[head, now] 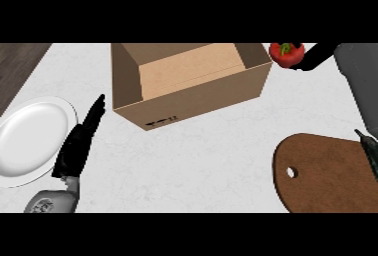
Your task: Pick the bell pepper from the cutting board and place it in the cardboard box
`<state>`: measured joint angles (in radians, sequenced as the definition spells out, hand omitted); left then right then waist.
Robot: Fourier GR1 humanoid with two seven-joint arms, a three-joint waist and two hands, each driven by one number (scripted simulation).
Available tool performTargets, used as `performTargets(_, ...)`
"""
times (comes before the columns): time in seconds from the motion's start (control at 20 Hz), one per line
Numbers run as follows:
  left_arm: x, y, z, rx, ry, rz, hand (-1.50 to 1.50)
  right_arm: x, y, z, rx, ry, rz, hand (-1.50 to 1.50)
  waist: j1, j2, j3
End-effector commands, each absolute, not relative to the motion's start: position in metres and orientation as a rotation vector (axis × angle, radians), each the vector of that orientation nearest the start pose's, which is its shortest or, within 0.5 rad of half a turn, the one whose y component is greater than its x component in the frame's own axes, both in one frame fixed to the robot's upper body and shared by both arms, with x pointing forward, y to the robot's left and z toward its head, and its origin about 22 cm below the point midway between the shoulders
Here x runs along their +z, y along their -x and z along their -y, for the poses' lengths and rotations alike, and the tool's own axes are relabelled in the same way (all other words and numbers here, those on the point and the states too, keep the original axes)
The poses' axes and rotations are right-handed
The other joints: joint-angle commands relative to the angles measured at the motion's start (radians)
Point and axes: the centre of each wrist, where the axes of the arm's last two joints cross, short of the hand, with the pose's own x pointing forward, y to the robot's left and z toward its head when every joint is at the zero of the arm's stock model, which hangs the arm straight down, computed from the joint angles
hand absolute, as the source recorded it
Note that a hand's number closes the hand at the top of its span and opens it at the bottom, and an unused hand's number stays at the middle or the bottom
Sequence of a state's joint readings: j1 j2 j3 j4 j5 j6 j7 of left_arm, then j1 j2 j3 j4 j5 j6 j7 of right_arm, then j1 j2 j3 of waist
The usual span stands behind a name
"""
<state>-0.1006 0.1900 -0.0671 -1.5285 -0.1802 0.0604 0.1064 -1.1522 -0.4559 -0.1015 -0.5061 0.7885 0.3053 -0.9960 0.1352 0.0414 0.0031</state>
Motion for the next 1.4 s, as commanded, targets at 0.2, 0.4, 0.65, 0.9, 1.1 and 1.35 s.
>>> performTargets(0.2, 0.027, -0.268, -0.255, -0.293, -0.310, 1.523, 0.00, 0.231, -0.478, 0.230, 1.482, -0.326, 2.158, 1.50, -0.030, -0.012, -0.002)
performTargets(0.4, 0.019, -0.264, -0.263, -0.265, -0.311, 1.484, 0.00, 0.244, -0.481, 0.196, 1.520, -0.352, 2.140, 1.50, -0.047, -0.017, -0.003)
performTargets(0.65, 0.005, -0.257, -0.259, -0.263, -0.328, 1.479, 0.00, 0.239, -0.479, 0.134, 1.601, -0.380, 2.077, 1.50, -0.063, -0.019, -0.004)
performTargets(0.9, 0.019, -0.261, -0.270, -0.244, -0.339, 1.497, 0.00, 0.214, -0.472, 0.088, 1.705, -0.391, 1.979, 1.50, -0.067, -0.022, -0.004)
performTargets(1.1, 0.019, -0.262, -0.279, -0.245, -0.341, 1.479, 0.00, 0.178, -0.463, 0.061, 1.731, -0.374, 1.957, 1.50, -0.073, -0.020, -0.004)
performTargets(1.35, 0.018, -0.248, -0.274, -0.258, -0.324, 1.483, 0.00, 0.155, -0.458, 0.047, 1.753, -0.318, 1.795, -1.50, -0.067, -0.022, -0.004)
